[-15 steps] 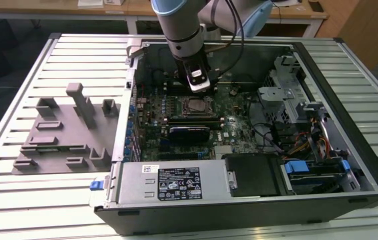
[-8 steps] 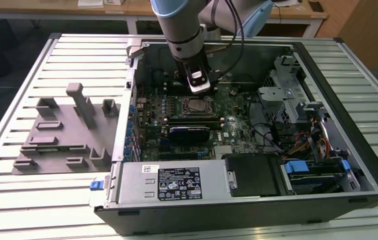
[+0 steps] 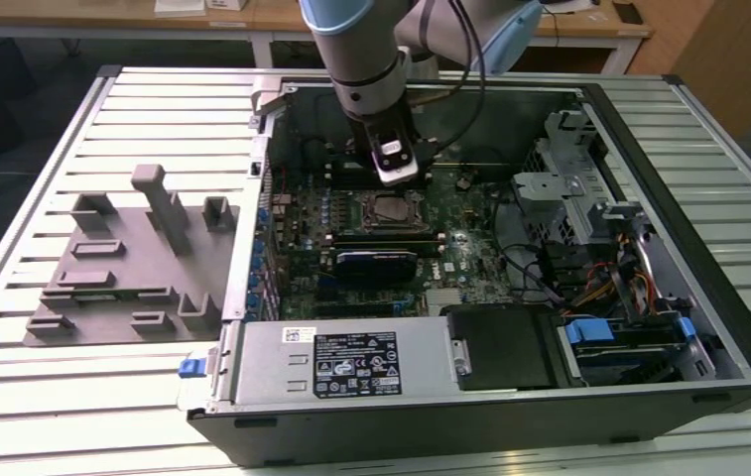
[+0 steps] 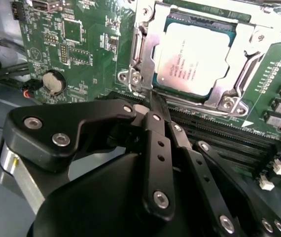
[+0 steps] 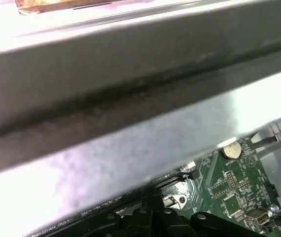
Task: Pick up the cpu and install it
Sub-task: 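Install the first cpu locking lever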
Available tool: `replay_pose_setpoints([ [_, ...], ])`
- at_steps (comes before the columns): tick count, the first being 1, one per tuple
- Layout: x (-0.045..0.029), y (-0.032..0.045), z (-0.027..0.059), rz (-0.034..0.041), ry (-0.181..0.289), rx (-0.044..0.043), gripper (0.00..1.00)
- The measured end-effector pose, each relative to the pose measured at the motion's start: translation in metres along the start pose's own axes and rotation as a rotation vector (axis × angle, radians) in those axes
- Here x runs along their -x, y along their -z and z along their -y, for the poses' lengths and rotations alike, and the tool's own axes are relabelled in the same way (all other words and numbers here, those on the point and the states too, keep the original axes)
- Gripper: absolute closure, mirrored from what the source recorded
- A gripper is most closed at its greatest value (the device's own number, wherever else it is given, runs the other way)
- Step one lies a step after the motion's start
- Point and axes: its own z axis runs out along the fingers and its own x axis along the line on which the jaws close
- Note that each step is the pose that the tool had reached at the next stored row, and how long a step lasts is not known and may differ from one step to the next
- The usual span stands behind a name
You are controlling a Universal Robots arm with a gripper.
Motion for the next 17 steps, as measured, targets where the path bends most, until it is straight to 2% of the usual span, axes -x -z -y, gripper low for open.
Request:
replay_pose_setpoints([
  [10, 0.0044, 0.0189, -0.0044, 0.0, 0.0, -0.0002, 0.89],
  [17, 0.0051, 0.0192, -0.0048, -0.0016, 0.0, -0.0006, 0.89],
])
